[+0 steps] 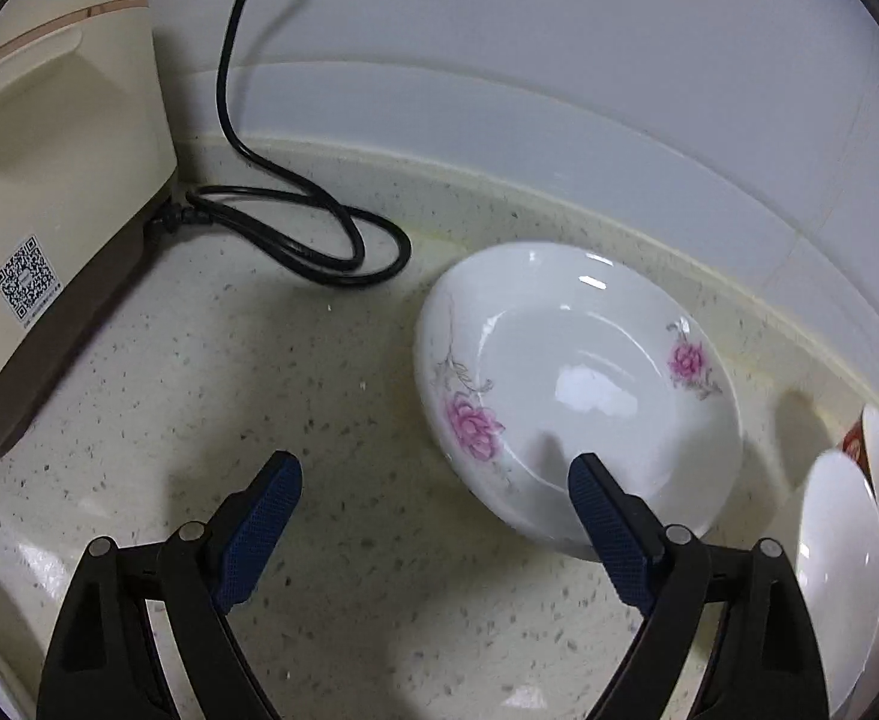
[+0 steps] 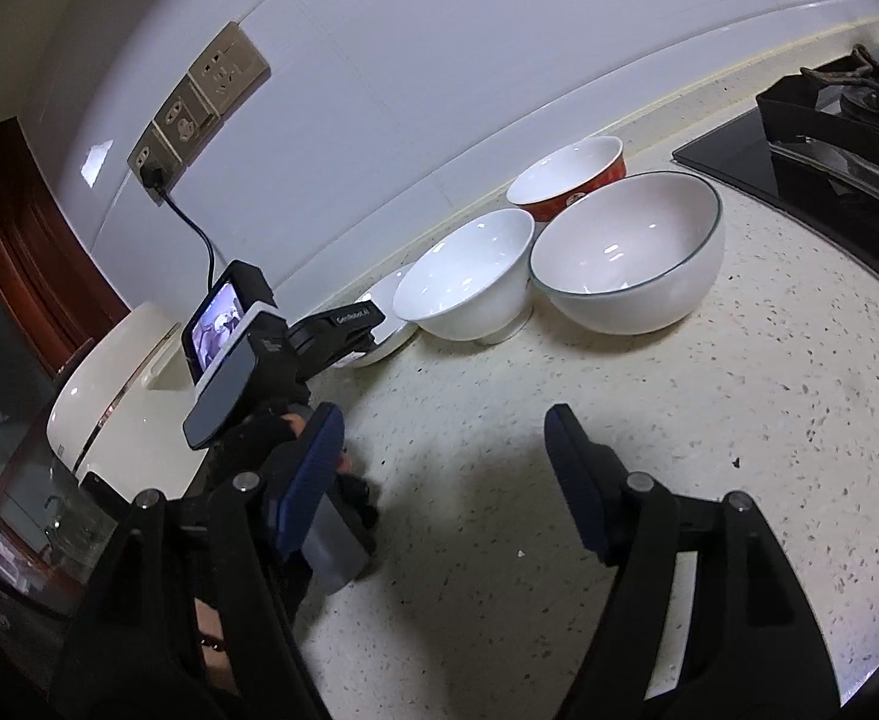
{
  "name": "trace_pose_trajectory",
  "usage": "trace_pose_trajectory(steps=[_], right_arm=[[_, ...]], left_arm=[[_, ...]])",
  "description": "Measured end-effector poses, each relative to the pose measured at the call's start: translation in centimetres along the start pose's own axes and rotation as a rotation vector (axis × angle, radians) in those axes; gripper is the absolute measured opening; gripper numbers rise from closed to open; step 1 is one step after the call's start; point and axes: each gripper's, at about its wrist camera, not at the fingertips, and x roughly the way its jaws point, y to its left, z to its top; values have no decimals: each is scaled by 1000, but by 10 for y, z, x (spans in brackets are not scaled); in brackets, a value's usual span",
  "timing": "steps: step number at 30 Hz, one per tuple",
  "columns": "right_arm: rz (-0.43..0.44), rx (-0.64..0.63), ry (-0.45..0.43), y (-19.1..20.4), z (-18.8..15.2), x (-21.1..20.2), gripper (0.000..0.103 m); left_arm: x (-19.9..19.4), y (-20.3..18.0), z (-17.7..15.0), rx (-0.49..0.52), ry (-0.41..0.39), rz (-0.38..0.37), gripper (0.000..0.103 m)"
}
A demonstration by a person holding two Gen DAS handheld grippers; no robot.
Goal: Organize plates and bowls
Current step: 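Move the left tool toward the next pink-flower plate while the right tool withdraws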
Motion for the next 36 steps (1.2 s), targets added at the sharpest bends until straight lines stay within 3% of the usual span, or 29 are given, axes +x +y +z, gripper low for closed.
trace_pose_trajectory(steps=[3,12,16,21,25,27,30,33,36], right_arm=[[-2,12,-5,-3,1,-1,76],[1,70,-38,-10,7,-15,77],[4,113,-59,-16,10,-24,77],[43,175,-47,-29,12,-24,77],[98,247,42,-48,15,-13,75],[99,248,77,-53,17,-10,70],[103,208,118,-53,20,-9,64],[93,133,176,-47,20,-7,59],[72,52,230,-38,16,-2,54]], left_arm=[[-4,3,-8,38,50,43,103],[-54,31,-68,105,52,-13,103],[-75,25,-95,159,47,-51,103],[-97,14,-130,282,56,-149,103],[-119,6,-157,415,75,-285,103],[-134,16,-166,376,70,-370,103],[-140,38,-163,262,49,-426,103],[-136,45,-154,200,45,-444,101],[-131,48,-145,167,31,-415,92]])
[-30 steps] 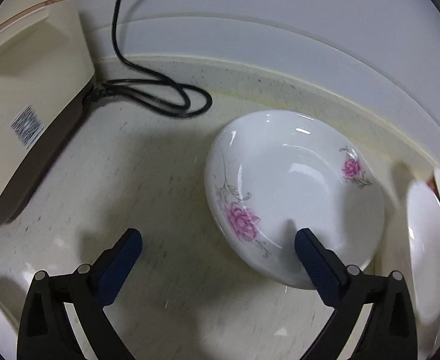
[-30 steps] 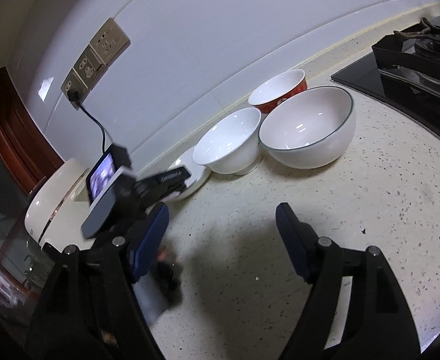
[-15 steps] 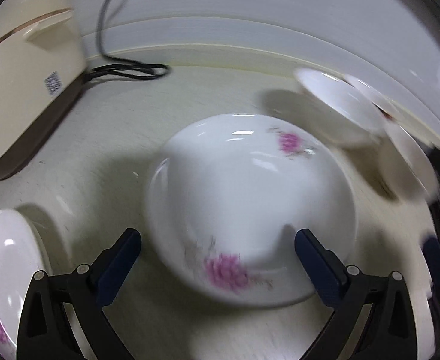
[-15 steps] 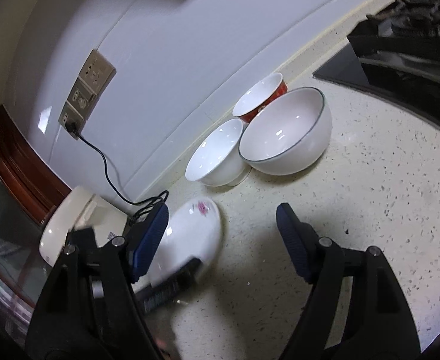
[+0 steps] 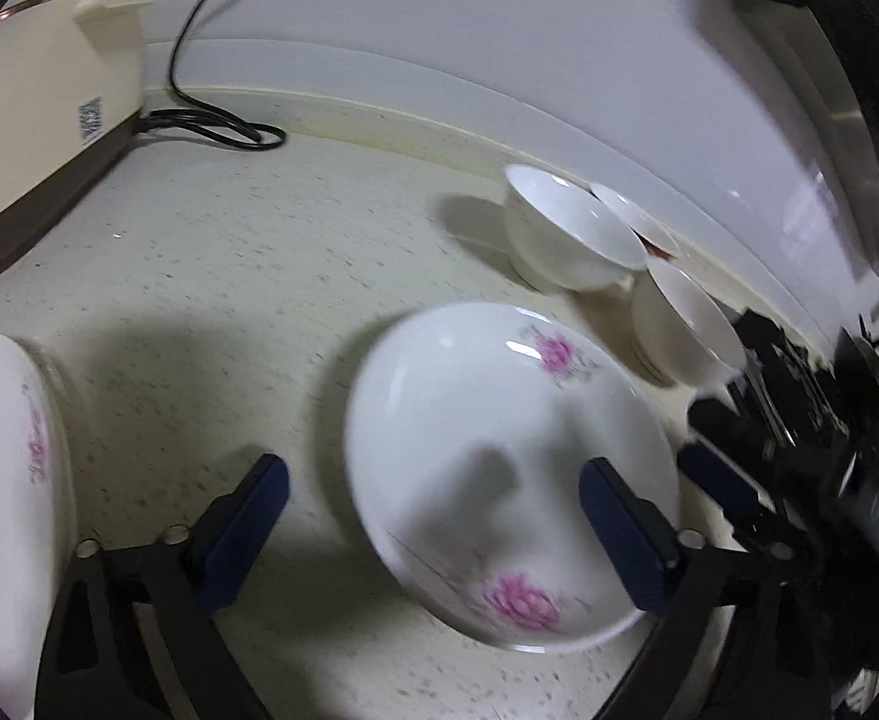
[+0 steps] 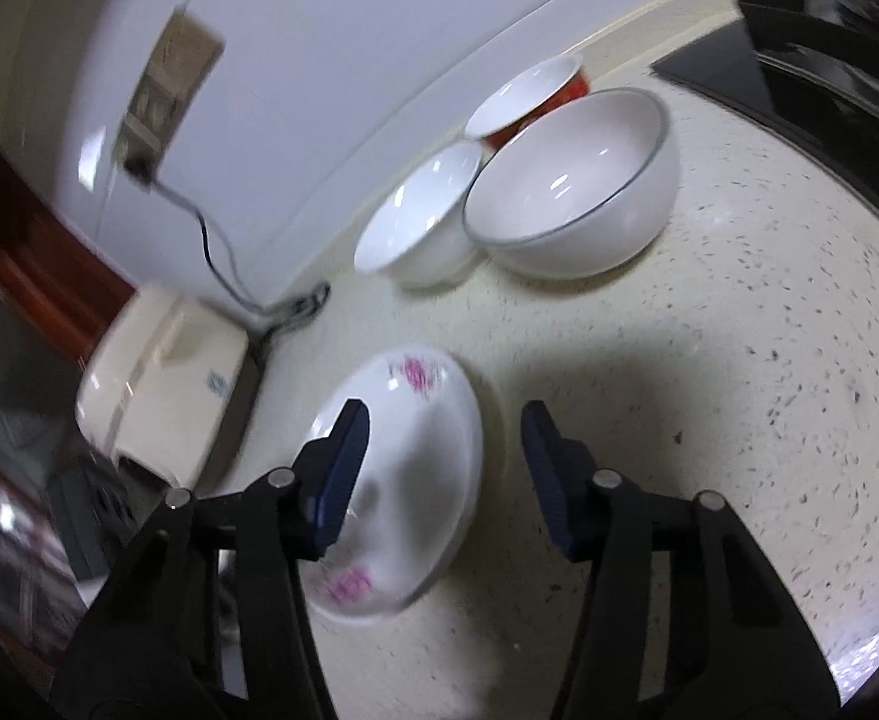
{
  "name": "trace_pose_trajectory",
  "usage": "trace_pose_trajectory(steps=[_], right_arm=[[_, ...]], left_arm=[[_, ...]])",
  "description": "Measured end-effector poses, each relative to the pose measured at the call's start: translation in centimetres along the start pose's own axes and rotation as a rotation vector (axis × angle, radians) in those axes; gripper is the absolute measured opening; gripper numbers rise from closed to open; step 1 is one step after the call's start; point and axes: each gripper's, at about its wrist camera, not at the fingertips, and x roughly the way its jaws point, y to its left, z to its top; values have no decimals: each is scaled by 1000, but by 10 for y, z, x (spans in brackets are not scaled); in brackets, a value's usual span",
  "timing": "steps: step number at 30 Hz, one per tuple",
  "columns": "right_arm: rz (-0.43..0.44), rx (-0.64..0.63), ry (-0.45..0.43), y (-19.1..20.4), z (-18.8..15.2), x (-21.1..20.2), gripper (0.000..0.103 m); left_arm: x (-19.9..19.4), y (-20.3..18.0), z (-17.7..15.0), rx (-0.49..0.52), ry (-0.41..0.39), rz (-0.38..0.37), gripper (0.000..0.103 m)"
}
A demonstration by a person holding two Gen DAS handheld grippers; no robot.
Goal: Organize plates and bowls
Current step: 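Move the left tool toward the next pink-flower plate while the right tool withdraws, then close both tools on the rim of the pink-flower plate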
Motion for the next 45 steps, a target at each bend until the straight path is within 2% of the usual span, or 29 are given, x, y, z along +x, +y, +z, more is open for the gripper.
trace_pose_trajectory(steps=[2,3,4,8,10,13,20,27,31,35,45], right_arm=[[-27,-55,40,8,-2,7,52],[-41,-75,67,10,-3,13,51],[-52,-86,87,12,-4,17,46],[-79,-138,139,19,-8,30,40],[-89,-149,144,20,-8,32,32],[-118,-142,141,15,-5,36,18],[-123,-95,136,4,-1,35,10],[-145,-130,132,11,-2,38,11],[-169,-157,119,17,-4,39,13],[-149,-129,117,10,-3,38,13],[-126,-154,66,12,-4,29,13]], left_arm=[[5,3,7,0,-5,18,83],[9,3,10,7,-4,27,74],[11,2,12,17,-2,35,68],[19,2,13,48,0,36,56],[16,4,12,36,-4,44,47],[17,6,13,33,-3,49,40],[23,8,17,42,6,27,37],[27,2,18,74,7,92,37],[24,9,17,37,0,88,23],[22,10,15,24,-5,85,20],[3,-2,8,55,-96,133,19]])
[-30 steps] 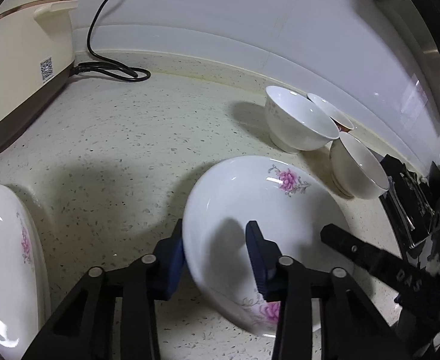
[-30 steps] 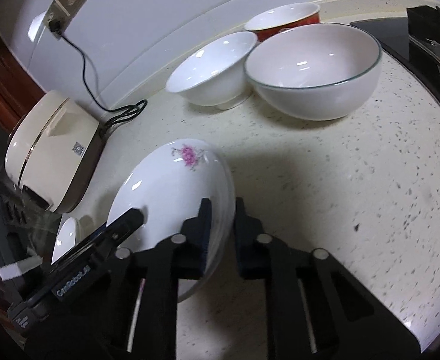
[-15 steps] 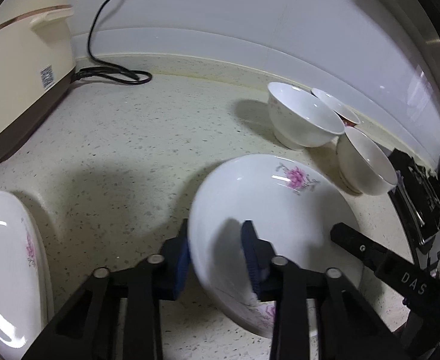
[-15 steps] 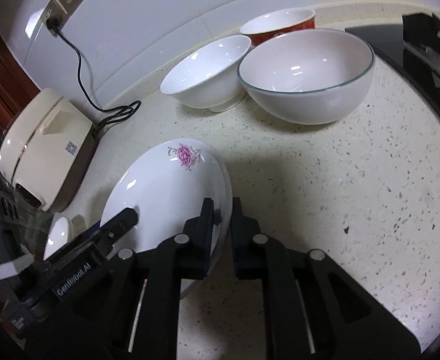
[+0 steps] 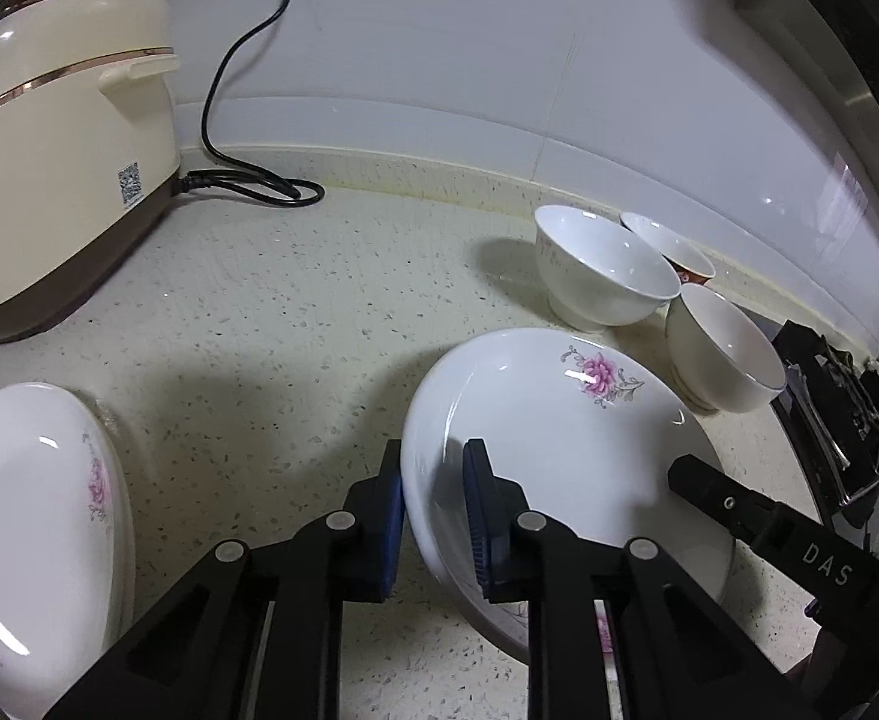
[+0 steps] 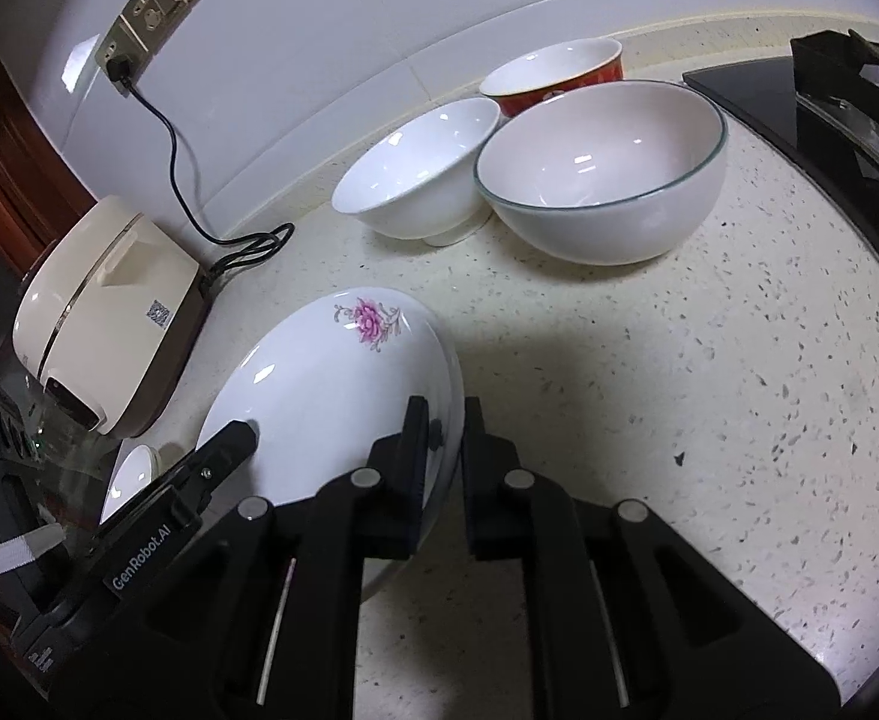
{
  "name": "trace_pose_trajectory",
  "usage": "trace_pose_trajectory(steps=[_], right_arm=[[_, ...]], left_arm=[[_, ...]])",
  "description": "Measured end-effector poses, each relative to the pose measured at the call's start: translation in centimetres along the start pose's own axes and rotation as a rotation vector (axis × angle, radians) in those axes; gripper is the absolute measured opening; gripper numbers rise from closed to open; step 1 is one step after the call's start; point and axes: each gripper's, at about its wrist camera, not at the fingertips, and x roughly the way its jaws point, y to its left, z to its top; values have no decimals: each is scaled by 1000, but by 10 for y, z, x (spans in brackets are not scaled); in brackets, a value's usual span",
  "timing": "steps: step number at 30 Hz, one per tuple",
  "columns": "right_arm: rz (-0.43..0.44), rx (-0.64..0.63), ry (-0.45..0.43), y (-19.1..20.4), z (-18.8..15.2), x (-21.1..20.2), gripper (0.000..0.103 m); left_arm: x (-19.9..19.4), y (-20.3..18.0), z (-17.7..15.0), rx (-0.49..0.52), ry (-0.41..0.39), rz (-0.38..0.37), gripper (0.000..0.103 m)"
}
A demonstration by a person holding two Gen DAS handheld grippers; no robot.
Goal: Organize plates and bowls
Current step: 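Close both tools on the rim of the pink-flower plate, then lift the plate with both tools and carry it toward the plate stack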
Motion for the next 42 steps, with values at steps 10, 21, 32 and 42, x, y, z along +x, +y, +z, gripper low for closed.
trace_pose_trajectory(steps=[10,21,32,42], right_arm=[[25,-57,-57,9,-3,-9,13],[47,-79,-79,13,-5,-14,13],[59,-107,-93,20,-11,-18,13],[102,-107,-91,22,-9,-15,13]], left_arm=[[-19,4,-6,-17,-62,2,19],[-28,5,-11,-24,-77,10,20],[-40,8,-14,-36,-117,25,20],[-49,14,-16,-39,-133,34,20]])
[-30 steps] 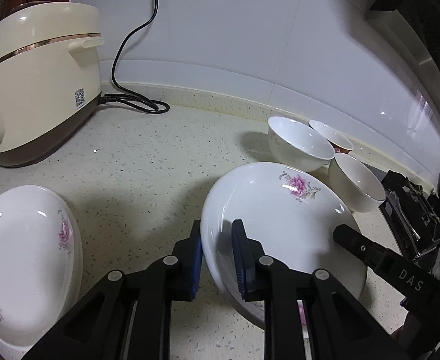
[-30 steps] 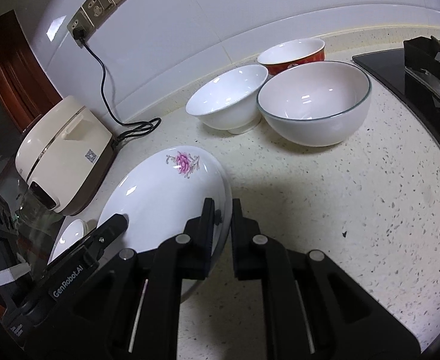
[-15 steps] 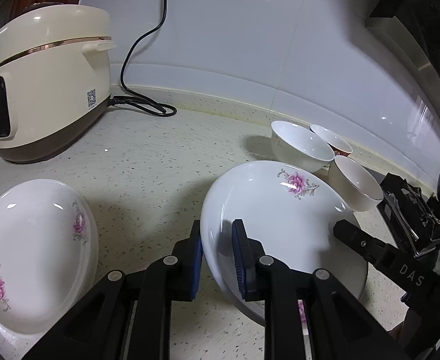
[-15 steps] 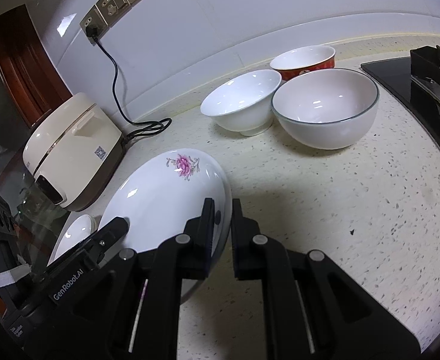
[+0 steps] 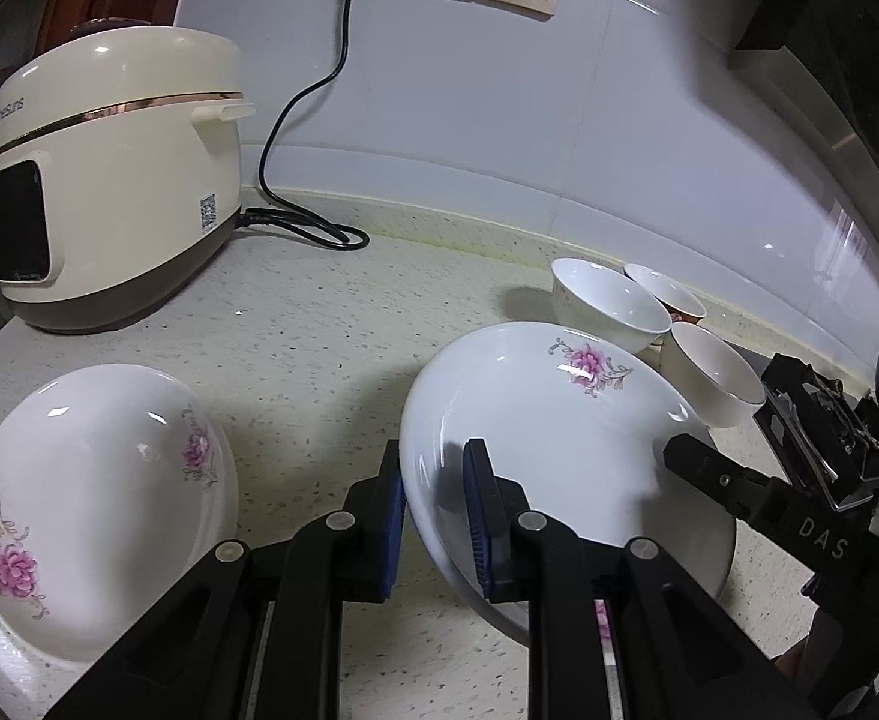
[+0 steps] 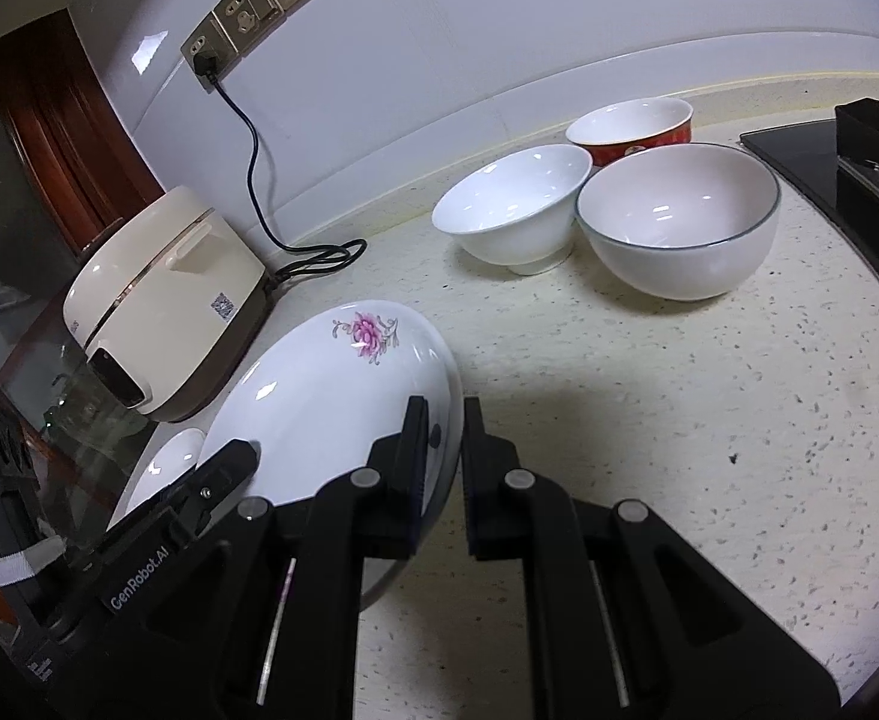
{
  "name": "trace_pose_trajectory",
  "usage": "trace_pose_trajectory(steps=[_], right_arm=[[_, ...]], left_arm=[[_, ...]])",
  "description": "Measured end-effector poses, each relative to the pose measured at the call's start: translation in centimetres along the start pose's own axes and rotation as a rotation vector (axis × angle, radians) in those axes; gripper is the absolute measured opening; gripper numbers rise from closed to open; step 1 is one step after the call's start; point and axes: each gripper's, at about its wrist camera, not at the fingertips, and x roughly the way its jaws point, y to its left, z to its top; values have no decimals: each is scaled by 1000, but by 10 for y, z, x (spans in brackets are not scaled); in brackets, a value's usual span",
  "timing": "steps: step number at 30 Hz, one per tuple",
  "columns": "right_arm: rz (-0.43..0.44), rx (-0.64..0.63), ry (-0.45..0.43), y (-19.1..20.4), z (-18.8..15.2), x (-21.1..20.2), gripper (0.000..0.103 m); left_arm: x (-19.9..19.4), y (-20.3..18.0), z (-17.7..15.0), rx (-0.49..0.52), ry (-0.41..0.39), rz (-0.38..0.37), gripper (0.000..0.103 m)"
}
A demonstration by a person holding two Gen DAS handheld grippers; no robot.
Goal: Organize plates and bowls
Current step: 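Lift the plate with both tools and carry it toward the plate stack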
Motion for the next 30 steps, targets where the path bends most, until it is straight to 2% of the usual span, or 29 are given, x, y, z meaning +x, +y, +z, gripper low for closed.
trace_pose_trajectory(steps=[13,30], right_arm=[[66,-35,19,28,-5,13,14],[170,-125,37,96,-26,37,14]], left_arm=[[-18,34,-1,-54,-43,38,20],[-52,104,-11,-213,-117,72,20]])
